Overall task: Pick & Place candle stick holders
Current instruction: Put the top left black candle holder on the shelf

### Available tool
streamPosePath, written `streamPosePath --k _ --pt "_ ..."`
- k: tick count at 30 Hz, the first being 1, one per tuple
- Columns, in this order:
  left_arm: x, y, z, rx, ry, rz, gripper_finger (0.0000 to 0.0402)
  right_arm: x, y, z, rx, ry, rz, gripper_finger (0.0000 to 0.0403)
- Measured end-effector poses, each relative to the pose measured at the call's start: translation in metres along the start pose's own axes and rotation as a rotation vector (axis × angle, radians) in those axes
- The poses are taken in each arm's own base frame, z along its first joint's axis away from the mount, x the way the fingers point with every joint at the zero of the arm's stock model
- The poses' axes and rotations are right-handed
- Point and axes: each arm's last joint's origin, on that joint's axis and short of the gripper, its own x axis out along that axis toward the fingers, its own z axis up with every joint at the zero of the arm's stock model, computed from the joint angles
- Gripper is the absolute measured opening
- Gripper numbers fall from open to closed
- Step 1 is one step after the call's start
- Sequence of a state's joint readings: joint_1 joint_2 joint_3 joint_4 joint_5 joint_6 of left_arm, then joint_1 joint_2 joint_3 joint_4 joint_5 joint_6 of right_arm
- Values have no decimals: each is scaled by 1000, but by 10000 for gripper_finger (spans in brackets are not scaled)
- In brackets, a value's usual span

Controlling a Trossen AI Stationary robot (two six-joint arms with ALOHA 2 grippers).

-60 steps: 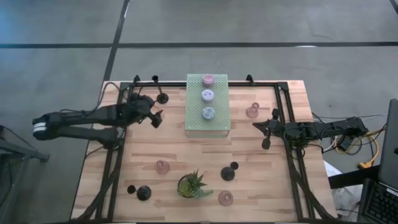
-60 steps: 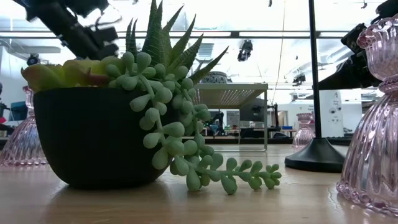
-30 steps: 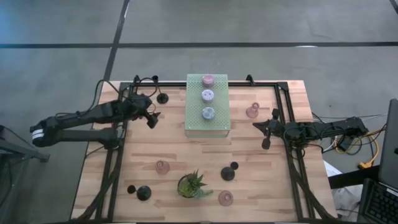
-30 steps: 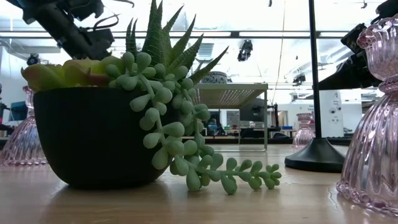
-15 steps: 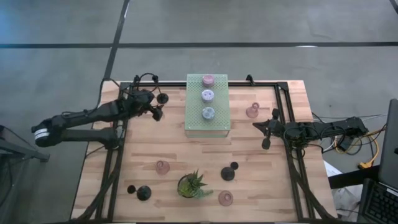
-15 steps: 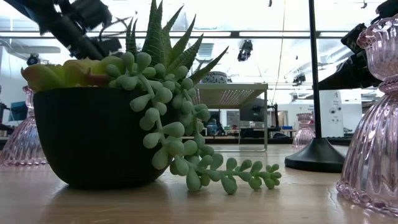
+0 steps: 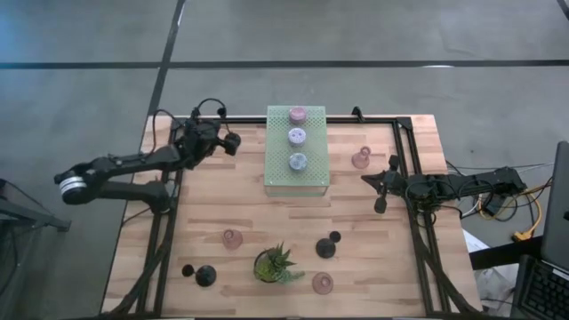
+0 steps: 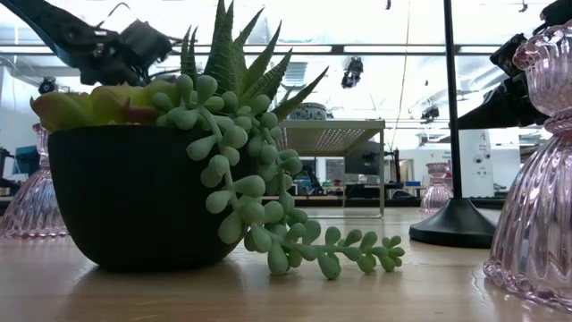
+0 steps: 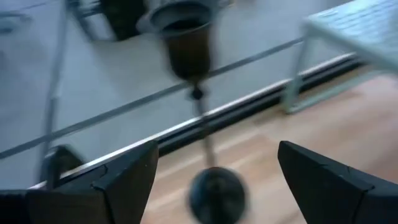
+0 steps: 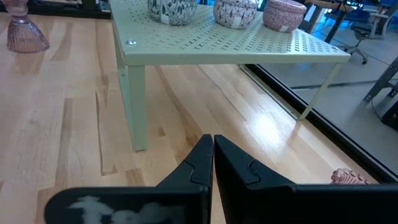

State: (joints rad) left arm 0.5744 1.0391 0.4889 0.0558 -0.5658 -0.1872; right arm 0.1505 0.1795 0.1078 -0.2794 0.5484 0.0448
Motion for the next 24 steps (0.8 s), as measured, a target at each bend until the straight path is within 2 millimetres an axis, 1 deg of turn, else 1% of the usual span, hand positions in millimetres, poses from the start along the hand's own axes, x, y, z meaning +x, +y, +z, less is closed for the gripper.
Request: streamPosePath --k 3,11,16,20,24 --pt "8 2 -3 4 21 44 334 0 0 0 0 0 0 8" --pt "26 1 3 -56 -69 57 334 0 0 0 0 0 0 8" --pt "38 3 -1 -64 -57 66 334 0 0 0 0 0 -1 8" --pt "44 4 -3 -69 -50 65 334 0 0 0 0 0 0 8" --pt "45 5 -2 -78 -62 67 334 0 0 0 0 0 -1 8"
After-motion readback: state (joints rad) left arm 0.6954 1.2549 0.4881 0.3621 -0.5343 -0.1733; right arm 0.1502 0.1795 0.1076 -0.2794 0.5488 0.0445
